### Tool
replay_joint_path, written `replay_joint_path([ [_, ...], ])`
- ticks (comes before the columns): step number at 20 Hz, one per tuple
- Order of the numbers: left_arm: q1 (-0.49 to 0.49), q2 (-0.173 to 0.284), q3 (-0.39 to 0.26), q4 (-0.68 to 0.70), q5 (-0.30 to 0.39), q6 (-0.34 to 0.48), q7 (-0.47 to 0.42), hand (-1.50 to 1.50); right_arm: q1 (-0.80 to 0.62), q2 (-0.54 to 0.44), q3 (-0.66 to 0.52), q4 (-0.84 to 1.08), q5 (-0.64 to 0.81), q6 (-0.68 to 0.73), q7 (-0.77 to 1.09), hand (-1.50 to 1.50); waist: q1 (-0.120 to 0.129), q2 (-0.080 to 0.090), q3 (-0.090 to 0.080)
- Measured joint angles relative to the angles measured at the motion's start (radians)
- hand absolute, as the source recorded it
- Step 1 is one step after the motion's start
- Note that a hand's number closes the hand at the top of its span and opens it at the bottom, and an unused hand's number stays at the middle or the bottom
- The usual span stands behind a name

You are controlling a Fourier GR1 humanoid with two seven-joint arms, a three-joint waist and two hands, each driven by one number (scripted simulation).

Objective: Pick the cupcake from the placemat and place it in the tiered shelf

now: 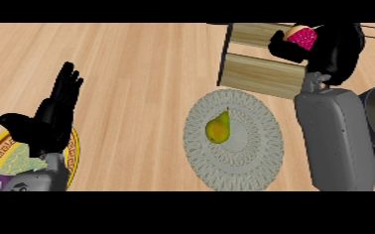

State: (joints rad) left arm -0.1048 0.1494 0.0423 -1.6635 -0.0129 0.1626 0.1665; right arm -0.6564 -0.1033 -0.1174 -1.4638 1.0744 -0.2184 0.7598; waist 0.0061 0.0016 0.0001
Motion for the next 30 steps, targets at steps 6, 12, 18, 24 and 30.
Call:
replay_joint_path([
  [6,0.025,0.001,0.008,-0.024,0.003,-0.013,-0.006,0.0,-0.056,-0.02,-0.058,0.187,-0.037,-0.128,-0.082,1.5,0.004,0.001,0.0],
  [12,0.03,0.009,0.016,-0.04,0.006,-0.03,0.014,0.0,-0.123,-0.032,-0.129,0.371,-0.153,-0.207,-0.176,-1.5,0.006,0.0,0.0],
  [18,0.019,-0.006,0.02,-0.004,-0.008,-0.026,-0.015,0.0,-0.147,-0.055,-0.15,0.431,-0.257,-0.219,-0.272,-1.5,0.0,-0.004,-0.001],
  [24,0.023,0.0,0.039,-0.02,0.006,-0.037,-0.007,0.0,-0.143,-0.068,-0.176,0.389,-0.357,-0.239,-0.352,-1.5,-0.004,-0.002,0.002],
  [30,0.016,-0.004,0.043,-0.023,-0.001,-0.03,0.007,0.0,-0.093,-0.096,-0.194,0.198,-0.391,-0.24,-0.273,-1.5,-0.012,-0.005,0.0],
])
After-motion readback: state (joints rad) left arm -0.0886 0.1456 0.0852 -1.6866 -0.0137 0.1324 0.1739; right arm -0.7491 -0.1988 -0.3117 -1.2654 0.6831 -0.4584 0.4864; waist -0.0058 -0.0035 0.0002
